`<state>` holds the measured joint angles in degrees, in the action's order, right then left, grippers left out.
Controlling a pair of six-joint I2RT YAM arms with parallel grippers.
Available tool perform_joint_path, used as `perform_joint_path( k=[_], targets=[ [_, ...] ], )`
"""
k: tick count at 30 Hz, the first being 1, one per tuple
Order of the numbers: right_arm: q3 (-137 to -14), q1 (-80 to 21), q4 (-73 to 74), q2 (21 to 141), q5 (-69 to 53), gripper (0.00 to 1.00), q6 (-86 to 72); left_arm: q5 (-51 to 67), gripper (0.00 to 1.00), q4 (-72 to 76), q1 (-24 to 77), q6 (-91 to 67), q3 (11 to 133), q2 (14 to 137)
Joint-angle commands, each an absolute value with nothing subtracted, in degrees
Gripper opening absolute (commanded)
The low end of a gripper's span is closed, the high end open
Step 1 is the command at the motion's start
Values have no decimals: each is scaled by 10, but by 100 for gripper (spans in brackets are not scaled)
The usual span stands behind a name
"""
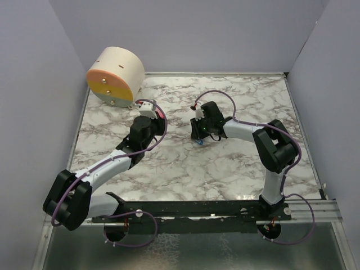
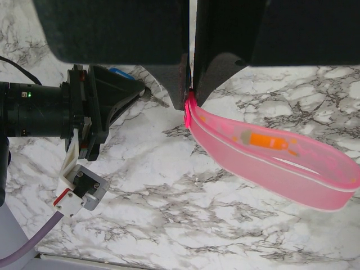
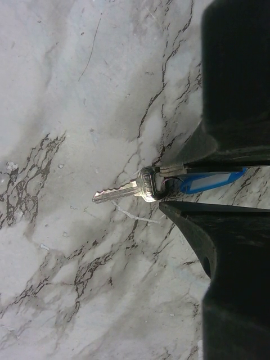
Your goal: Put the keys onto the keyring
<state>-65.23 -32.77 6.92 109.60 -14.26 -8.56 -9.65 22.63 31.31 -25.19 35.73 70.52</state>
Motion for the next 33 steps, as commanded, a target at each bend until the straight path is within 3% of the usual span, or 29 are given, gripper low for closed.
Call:
perform_joint_path(
  k=[1, 14, 20, 24, 33],
  targets=[
    [-652, -325, 82, 1096, -146, 25, -89, -83, 0, 240, 309, -253, 352, 694],
    [-643, -325, 99, 1083, -136, 25, -90, -79, 0, 240, 309, -255, 351, 690],
    [-639, -325, 105, 1080, -139, 16, -91, -79, 0, 240, 309, -255, 352, 690],
    [-639, -325, 106, 1082, -140, 2, -91, -79, 0, 239, 309, -255, 351, 688],
    [-612, -325, 33, 1043, -171, 1, -132, -74, 0, 239, 309, -251, 349, 682]
  ],
)
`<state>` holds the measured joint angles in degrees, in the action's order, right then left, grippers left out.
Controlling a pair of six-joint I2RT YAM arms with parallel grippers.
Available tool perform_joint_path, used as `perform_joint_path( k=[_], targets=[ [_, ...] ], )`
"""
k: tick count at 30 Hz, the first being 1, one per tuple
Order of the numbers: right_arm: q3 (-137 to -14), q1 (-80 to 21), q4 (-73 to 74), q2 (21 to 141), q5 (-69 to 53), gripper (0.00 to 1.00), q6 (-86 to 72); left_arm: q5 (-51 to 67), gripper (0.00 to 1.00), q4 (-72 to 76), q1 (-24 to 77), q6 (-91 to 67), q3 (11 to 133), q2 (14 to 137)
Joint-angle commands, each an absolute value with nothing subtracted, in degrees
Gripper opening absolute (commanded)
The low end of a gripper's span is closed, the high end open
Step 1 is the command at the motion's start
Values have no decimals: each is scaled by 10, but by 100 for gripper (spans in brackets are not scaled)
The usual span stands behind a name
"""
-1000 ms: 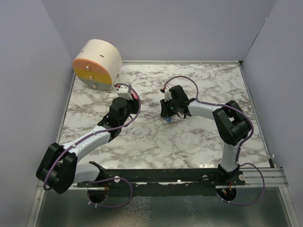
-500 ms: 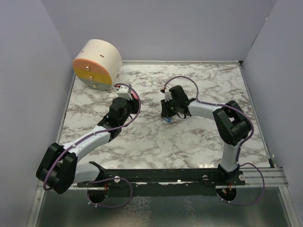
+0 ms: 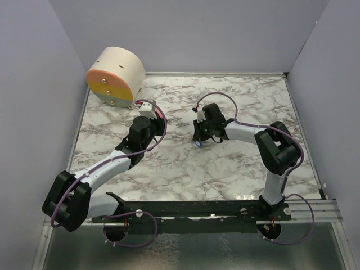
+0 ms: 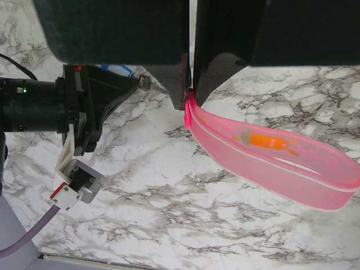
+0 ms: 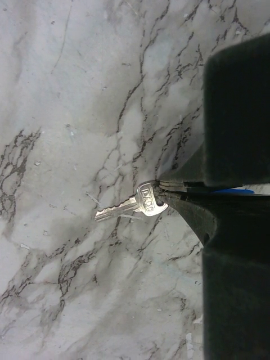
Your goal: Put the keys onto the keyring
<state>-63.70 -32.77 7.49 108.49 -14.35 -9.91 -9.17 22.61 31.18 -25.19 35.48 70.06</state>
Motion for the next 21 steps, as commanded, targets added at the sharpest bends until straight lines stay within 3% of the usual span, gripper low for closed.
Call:
perform_joint_path(
  k=[1, 10, 21],
  targets=[
    [-598, -325, 12, 1032, -179, 1, -146, -71, 0, 239, 309, -250, 349, 680],
    [-516, -324, -151, 933, -237, 1, -275, -22, 0, 263, 308, -241, 336, 652],
    [-429, -325, -265, 840, -170, 1, -394, 38, 0, 312, 316, -244, 326, 645]
  ],
)
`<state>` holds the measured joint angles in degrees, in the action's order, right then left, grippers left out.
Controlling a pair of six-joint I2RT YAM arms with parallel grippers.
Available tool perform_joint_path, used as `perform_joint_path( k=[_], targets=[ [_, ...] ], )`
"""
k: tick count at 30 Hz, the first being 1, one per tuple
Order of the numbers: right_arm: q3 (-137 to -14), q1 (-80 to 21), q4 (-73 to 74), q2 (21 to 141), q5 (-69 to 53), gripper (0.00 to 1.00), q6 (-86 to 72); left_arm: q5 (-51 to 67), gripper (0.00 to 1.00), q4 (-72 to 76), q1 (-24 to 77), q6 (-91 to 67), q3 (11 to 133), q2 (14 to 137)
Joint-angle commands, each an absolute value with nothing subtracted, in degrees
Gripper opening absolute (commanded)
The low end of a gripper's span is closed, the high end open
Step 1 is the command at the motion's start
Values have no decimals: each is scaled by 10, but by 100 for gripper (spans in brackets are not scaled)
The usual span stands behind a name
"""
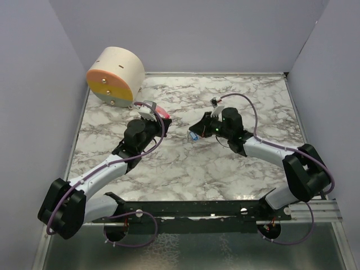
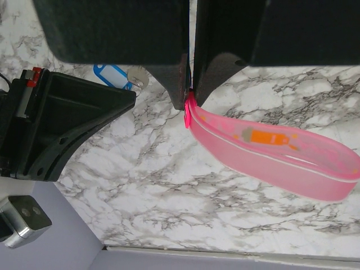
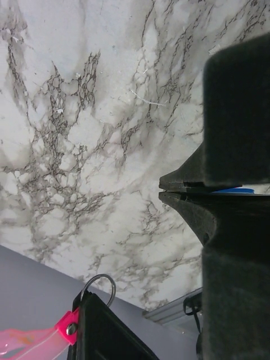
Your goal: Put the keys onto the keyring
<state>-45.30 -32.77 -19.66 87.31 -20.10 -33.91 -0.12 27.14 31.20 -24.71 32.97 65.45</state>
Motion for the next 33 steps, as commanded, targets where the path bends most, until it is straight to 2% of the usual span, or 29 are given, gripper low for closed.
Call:
perform_joint_path(
  k=[1, 13, 33],
  targets=[
    [-418, -325, -277, 832, -165, 1, -405, 39, 0, 315, 319, -244, 327, 647],
    [-310, -325, -434, 792, -106, 1, -513, -4, 0, 331, 393, -225, 350, 673],
    [-267, -325, -476, 764, -105, 1, -599, -78, 0, 350, 446, -203, 357, 694]
  ],
)
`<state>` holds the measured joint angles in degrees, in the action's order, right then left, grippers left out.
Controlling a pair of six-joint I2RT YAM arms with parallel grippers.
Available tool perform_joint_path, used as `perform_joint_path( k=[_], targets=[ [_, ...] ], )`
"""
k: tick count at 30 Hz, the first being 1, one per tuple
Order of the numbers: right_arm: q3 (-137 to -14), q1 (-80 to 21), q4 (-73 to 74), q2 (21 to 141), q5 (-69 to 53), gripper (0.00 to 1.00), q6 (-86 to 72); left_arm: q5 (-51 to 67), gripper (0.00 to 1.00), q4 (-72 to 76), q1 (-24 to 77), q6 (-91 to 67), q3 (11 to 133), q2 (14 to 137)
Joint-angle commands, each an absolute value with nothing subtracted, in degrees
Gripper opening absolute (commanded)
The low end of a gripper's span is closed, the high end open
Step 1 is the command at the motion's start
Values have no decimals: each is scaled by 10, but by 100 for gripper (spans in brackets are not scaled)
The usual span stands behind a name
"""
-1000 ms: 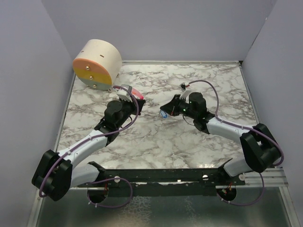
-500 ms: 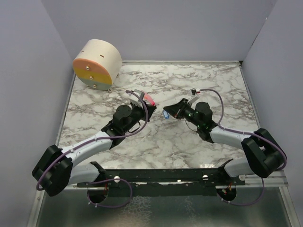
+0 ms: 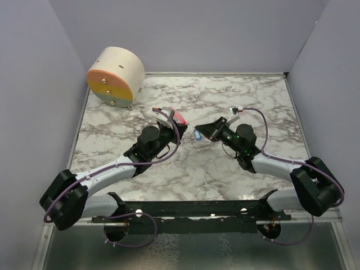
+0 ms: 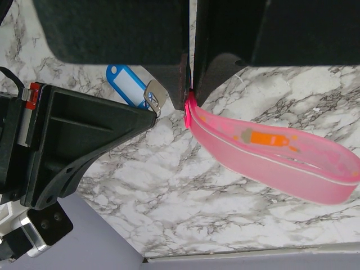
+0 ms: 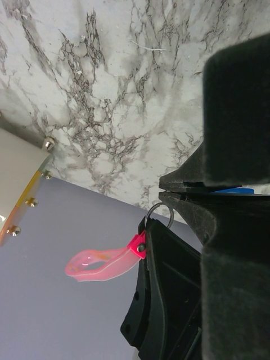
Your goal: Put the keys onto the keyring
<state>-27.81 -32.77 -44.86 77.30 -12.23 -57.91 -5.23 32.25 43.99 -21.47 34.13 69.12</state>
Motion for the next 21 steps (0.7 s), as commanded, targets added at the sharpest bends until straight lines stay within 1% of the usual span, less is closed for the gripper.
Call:
perform_joint_path(
  k=[1, 12, 21],
  targets=[
    [-267, -325, -477, 764, -104, 1, -598, -77, 0, 350, 446, -202, 358, 694],
    [-265, -325, -485, 773, -99, 1, -588, -68, 0, 344, 446, -207, 364, 698],
    [-258, -325, -508, 770, -81, 1, -510, -65, 0, 279, 446, -220, 403, 712]
  ],
)
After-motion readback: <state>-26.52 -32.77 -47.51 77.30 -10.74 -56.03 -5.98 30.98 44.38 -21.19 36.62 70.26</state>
